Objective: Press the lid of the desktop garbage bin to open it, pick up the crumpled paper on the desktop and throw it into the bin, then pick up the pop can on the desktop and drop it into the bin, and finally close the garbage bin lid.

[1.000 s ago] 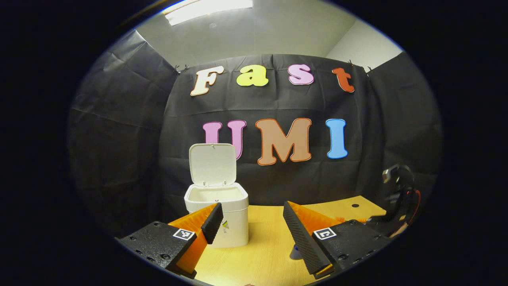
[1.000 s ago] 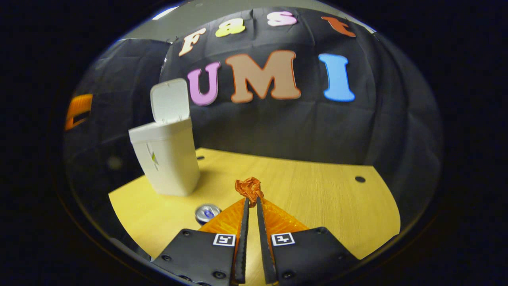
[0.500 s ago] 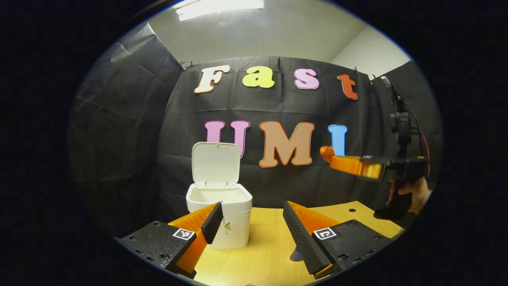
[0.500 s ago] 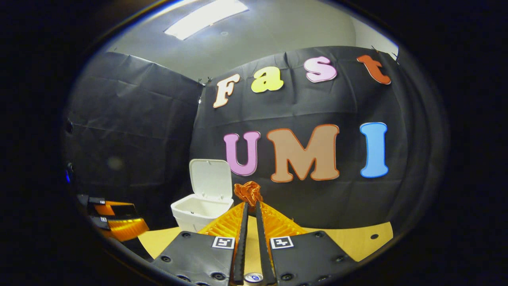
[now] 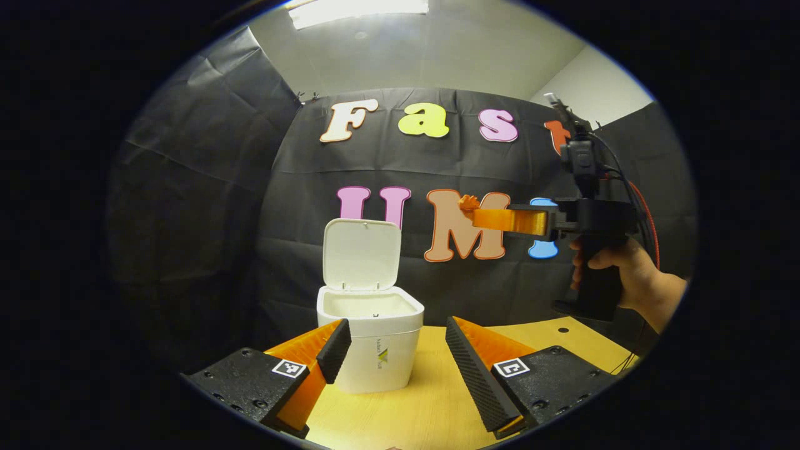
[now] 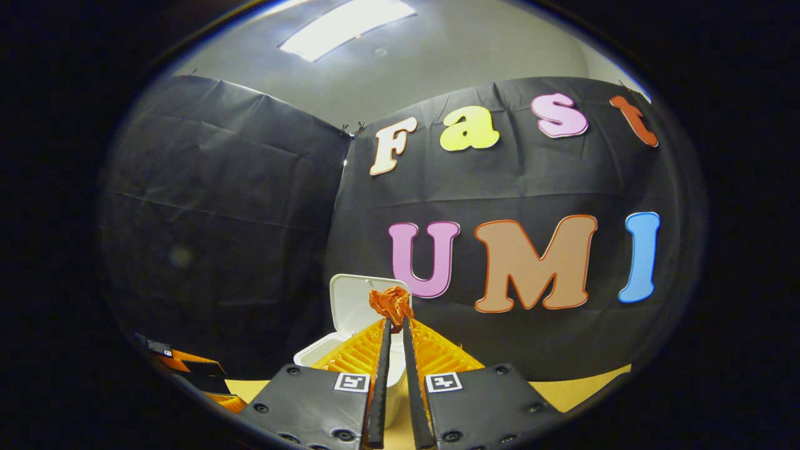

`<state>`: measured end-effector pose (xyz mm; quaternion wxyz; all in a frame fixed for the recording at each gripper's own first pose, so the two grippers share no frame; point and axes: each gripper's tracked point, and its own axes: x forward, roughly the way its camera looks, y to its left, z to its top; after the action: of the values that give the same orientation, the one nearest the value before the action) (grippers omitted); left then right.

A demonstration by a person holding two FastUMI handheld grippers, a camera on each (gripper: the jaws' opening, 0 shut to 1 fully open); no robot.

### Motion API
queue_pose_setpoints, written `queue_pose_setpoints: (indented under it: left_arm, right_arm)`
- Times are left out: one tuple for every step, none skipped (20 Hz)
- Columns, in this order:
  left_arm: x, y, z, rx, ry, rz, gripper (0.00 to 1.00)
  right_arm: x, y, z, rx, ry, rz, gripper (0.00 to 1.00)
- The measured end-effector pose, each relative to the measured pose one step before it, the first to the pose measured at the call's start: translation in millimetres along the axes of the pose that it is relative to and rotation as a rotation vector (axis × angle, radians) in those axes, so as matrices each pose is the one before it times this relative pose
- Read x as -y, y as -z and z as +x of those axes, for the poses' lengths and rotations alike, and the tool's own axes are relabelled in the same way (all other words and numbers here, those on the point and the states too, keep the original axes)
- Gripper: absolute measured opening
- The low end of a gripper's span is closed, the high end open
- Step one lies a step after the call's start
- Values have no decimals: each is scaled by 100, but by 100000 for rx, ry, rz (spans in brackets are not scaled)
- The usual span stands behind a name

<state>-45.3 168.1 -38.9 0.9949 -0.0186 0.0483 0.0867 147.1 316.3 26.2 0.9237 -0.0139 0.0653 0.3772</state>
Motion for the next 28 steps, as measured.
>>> queue_pose_setpoints:
  left_arm:
    - [-650, 169, 118, -446, -383, -569, 92]
    - [-571, 353, 147, -718, -322, -427, 93]
    - [-628, 272, 176, -628, -430, -269, 92]
    - [-586, 196, 1, -408, -262, -123, 93]
    - [-683, 121, 144, -270, -464, 63, 93]
    - [-566, 237, 154, -282, -249, -176, 93]
    - [-419, 155, 205, -507, 69, -389, 92]
    - [-358, 437, 186, -642, 1, -395, 93]
    - [-417, 302, 187, -805, -76, -267, 93]
    - [-395, 326, 265, -764, -5, -233, 93]
    - [-318, 334, 167, -787, 42, -187, 93]
    - [-197, 293, 99, -682, 42, -221, 93]
    - [-244, 266, 57, -580, 46, -239, 93]
    - [-70, 210, 79, -327, 138, -265, 93]
    - [-18, 50, 115, -114, 115, -356, 93]
    - [-115, 177, 87, -196, 207, -224, 93]
    - [1, 83, 61, -193, 101, -53, 93]
    - [-157, 159, 197, -175, -1, -52, 93]
    - [81, -43, 171, -100, 153, -165, 93]
    - [89, 121, 28, -21, 253, -114, 93]
    - [271, -54, 9, 69, 204, -73, 93]
    - [248, 88, 24, -87, 503, -27, 93]
    - [358, 22, 156, -62, 564, 131, 93]
    - [388, 28, 169, 205, 642, 206, 93]
    - [564, -30, 243, 148, 714, 228, 93]
    - [511, -56, 211, 384, 627, 461, 93]
    - [643, -179, 184, 334, 578, 498, 93]
    - [578, -34, 184, 375, 731, 469, 93]
  right_arm:
    - [-414, 559, 1700, -2364, -555, 747, 21]
    - [-573, 1012, 1416, -2758, -93, 740, 18]
    - [-319, 1044, 1488, -2874, 157, 1295, 21]
    - [-460, 1175, 1491, -3337, -634, 1573, 18]
    - [-223, 1143, 1626, -3635, 428, 939, 21]
    - [-72, 1187, 1468, -3640, 223, 832, 21]
    - [-75, 1208, 1427, -3820, 384, 655, 18]
    - [-204, 1258, 1114, -3720, 114, 481, 18]
    - [-24, 1128, 1166, -3212, 725, -174, 18]
    - [-64, 826, 794, -3005, 655, -395, 18]
    - [-79, 692, 872, -2059, 603, -733, 18]
    - [-4, 854, 680, -2265, 914, -499, 19]
    - [-125, 649, 449, -2261, -88, -481, 19]
    - [-129, 742, 349, -1768, 354, -559, 21]
    - [154, 383, 188, -1580, 979, -629, 19]
    - [-146, 361, 190, -1060, -110, -74, 19]
    - [-281, 202, 136, -1157, -730, 669, 19]
    - [-335, 491, 342, -1236, -901, 271, 23]
    - [-330, 39, -262, 26, -1039, -183, 31]
    - [-186, -232, -140, 795, 614, -1294, 42]
    - [108, -336, -195, 1103, 1530, -2198, 53]
    - [69, -382, -503, 1873, 261, -1881, 72]
    - [93, -691, -768, 2666, 625, -1463, 79]
    - [127, -779, -1359, 3980, 859, -1177, 81]
    - [442, -1113, -1297, 4867, 1334, -827, 81]
    - [855, -1040, -1561, 5469, 2129, -592, 82]
    - [1009, -1288, -1520, 5227, 1873, 25, 85]
    - [1182, -833, -1434, 4389, 2386, 611, 89]
